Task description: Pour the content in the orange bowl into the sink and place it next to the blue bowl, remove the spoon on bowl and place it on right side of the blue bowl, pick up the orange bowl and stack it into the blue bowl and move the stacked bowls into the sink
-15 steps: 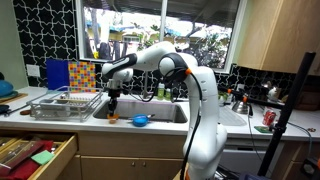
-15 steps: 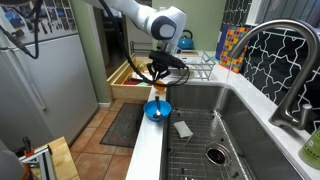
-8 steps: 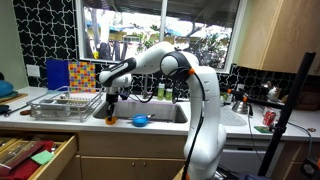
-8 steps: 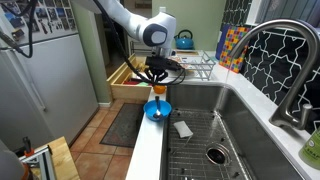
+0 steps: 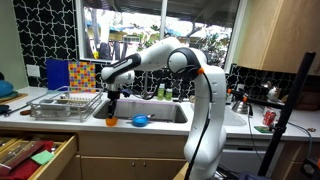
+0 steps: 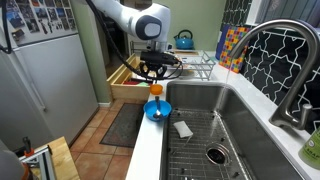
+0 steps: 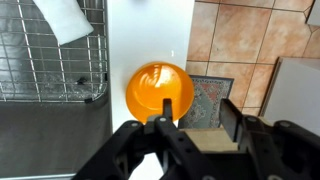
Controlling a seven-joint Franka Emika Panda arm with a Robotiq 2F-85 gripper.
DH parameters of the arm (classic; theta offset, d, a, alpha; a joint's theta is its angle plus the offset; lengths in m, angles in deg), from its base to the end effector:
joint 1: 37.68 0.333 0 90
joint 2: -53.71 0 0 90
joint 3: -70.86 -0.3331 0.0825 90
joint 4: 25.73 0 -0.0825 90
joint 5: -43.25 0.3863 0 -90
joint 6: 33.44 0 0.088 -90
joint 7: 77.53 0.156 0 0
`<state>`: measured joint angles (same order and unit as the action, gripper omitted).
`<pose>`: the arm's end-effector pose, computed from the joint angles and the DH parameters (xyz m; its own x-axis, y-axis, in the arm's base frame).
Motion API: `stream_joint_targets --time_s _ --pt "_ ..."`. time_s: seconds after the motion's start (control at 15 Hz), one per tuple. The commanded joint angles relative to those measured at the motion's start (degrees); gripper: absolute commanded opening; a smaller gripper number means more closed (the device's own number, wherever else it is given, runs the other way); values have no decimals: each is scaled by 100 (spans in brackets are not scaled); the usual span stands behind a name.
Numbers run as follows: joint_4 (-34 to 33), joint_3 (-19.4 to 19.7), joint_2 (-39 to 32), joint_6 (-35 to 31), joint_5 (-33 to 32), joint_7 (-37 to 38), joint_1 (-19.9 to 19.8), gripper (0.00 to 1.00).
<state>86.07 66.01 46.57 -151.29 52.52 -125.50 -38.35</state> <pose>0.5842 0.0574 0.3824 0.6741 0.7324 0.0959 0.7382 -0.6639 -0.1197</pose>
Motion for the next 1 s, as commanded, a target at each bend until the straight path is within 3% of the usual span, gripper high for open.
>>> stream_joint_targets --time_s 0.0,0.13,0.2,0.4,0.47,0.53,0.93 --pt "276 112 405 88 -205 -123 -10 85" --pt "285 204 592 479 -294 -385 -68 98" --pt "304 274 687 684 -474 -500 -93 100" --pt "388 499 795 1235 -949 -915 -179 100" --pt "479 564 832 1197 -1130 -952 -198 100" --pt "167 515 647 1169 -842 -756 -117 100" --pt "383 621 673 1062 -1201 -898 -188 100"
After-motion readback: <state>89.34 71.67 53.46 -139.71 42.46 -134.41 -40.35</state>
